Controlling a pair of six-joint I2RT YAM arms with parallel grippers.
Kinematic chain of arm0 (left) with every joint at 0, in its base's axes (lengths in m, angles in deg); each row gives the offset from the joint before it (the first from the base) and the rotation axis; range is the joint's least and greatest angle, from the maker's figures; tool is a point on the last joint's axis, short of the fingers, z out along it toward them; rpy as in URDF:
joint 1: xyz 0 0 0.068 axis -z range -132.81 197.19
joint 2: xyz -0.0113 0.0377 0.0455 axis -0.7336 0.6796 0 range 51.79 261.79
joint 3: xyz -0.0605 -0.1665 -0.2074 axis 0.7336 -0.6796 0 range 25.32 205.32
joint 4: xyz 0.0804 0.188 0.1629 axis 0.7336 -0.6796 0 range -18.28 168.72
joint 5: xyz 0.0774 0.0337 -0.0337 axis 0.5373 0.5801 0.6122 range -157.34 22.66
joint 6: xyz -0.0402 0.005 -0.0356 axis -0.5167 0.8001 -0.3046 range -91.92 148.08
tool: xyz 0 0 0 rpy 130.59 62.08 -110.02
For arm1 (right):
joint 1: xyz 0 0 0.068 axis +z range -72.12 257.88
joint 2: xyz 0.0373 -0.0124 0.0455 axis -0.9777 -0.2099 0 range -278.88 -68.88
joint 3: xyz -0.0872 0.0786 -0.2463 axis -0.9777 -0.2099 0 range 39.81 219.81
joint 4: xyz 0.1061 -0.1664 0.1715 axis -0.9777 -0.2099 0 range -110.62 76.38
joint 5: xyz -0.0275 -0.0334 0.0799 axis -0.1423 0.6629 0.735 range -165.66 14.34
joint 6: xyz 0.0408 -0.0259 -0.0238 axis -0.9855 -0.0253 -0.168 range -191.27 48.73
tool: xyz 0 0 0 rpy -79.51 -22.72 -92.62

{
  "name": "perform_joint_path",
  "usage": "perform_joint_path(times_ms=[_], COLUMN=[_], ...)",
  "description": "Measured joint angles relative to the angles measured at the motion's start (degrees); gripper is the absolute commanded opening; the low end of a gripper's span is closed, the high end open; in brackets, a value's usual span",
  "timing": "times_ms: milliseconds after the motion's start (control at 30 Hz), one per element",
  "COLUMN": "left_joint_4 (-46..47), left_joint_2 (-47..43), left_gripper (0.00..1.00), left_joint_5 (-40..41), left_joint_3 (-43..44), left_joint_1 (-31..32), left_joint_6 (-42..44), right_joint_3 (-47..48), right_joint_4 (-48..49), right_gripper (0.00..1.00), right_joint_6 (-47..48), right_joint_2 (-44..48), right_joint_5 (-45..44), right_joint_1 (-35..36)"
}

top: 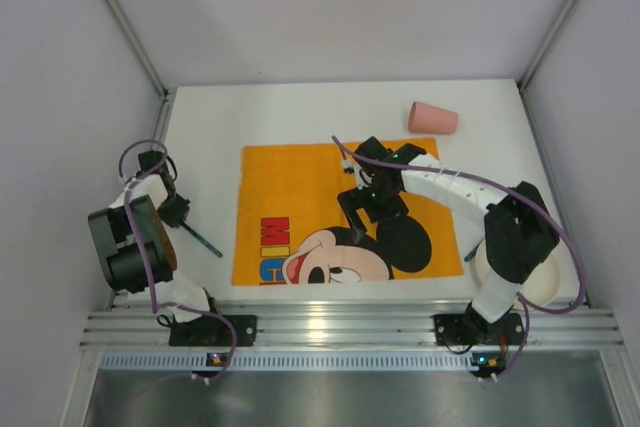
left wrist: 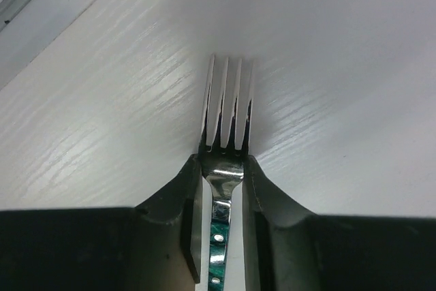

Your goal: Set the dinner table for one person

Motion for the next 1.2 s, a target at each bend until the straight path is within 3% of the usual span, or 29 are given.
perform_joint_path(times_ms=[233,600,867,1033,1067,1100,1200], left_joint_4=[-0.6,0.7,-0.8,-0.8,-0.7,-0.5,-0.2], left_joint_2=[-1.5,-12.6,-9.6,-7.8,-7.6,-7.5,-7.4], left_gripper=[0.00,0.00,0.00,0.00,0.04,0.25,0.50], left_joint_5=[-4.9,-17.1,-19.2,-18.2,-18.0,-17.8,-17.1], left_joint_3=[4.6,12.1,9.5,7.3,6.7,5.9,3.7], left_joint_1=[3.3,31.0,34.6,35.7,35.7,35.7,35.7], left_joint_6=[6.8,17.3,18.4,17.3,16.9,16.4,14.5], right_joint_3=[3.8,13.7,14.2,21.1,23.1,26.1,34.2], right_joint_4=[-2.1,-2.8,-3.7,-5.9,-5.9,-6.2,-6.3], right_gripper=[1.00,1.00,1.00,1.00,1.00,1.00,1.00], right_joint_6=[0.0,-0.2,-0.8,-1.2,-1.2,-1.2,-1.2], right_joint_2=[1.4,4.8,4.3,-0.3,-1.5,-3.3,-8.7], right_joint_5=[-4.8,-14.2,-13.8,-13.2,-13.3,-13.6,-16.2], right_joint_1=[-2.8,-20.9,-24.2,-26.8,-27.2,-27.5,-27.7])
